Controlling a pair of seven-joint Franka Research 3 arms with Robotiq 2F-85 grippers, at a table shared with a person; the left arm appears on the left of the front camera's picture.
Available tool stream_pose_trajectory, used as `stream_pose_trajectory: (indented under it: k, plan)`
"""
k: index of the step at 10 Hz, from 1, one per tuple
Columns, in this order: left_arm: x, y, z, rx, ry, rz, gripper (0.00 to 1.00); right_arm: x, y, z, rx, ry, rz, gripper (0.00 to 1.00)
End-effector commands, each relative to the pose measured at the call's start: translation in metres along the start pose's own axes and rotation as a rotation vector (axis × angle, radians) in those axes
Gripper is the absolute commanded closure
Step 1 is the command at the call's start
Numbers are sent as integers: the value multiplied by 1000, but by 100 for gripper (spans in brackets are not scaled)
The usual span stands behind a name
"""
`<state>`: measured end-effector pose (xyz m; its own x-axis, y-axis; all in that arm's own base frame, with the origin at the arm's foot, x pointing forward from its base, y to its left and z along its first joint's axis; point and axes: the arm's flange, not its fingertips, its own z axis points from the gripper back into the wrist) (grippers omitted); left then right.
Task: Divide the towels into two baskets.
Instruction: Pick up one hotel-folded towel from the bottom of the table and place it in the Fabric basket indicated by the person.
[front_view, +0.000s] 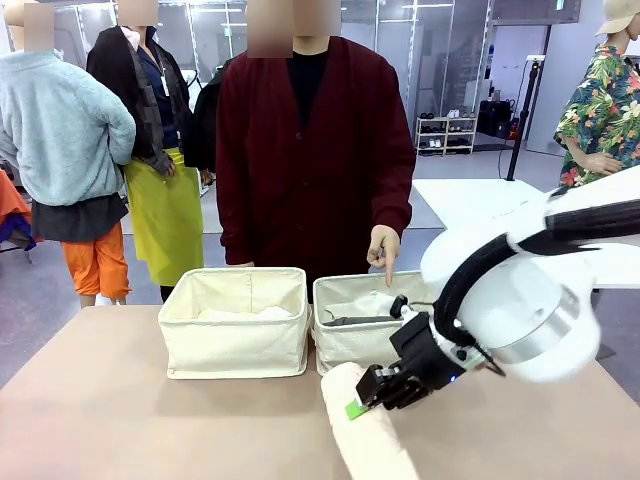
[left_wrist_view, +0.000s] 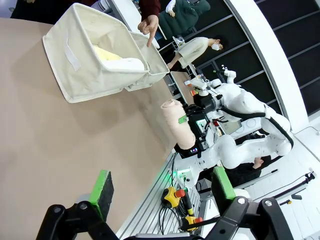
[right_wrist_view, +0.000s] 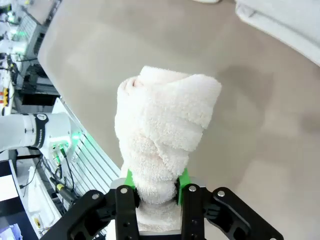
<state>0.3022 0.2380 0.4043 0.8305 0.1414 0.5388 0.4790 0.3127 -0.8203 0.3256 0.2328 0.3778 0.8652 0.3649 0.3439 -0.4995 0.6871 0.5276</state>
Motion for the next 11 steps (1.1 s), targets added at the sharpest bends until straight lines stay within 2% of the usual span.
stream_pose_trajectory:
  k: [1, 2, 4, 5, 6, 7, 8, 11]
  plan:
    - [-3, -5, 2, -11, 2, 7, 0, -45, 18, 60, -152, 84, 210, 66]
    - [-3, -5, 2, -11, 2, 7, 0, -39, 21, 69, -233, 138, 343, 66]
    - [-3, -5, 2, -11, 2, 7, 0, -36, 29, 72, -272, 307, 639, 66]
    - [-3, -5, 2, -11, 2, 7, 0, -38, 35, 69, -303, 354, 705, 66]
    - [-3, -5, 2, -11, 2, 7, 0, -44, 39, 62, -335, 406, 744, 66]
    - [-3, -5, 2, -11, 2, 7, 0, -47, 40, 56, -300, 399, 764, 66]
    - [-3, -5, 2, -11, 2, 7, 0, -29, 39, 68, -312, 403, 676, 66]
    - [-3, -5, 2, -11, 2, 7, 0, -29, 39, 68, -312, 403, 676, 66]
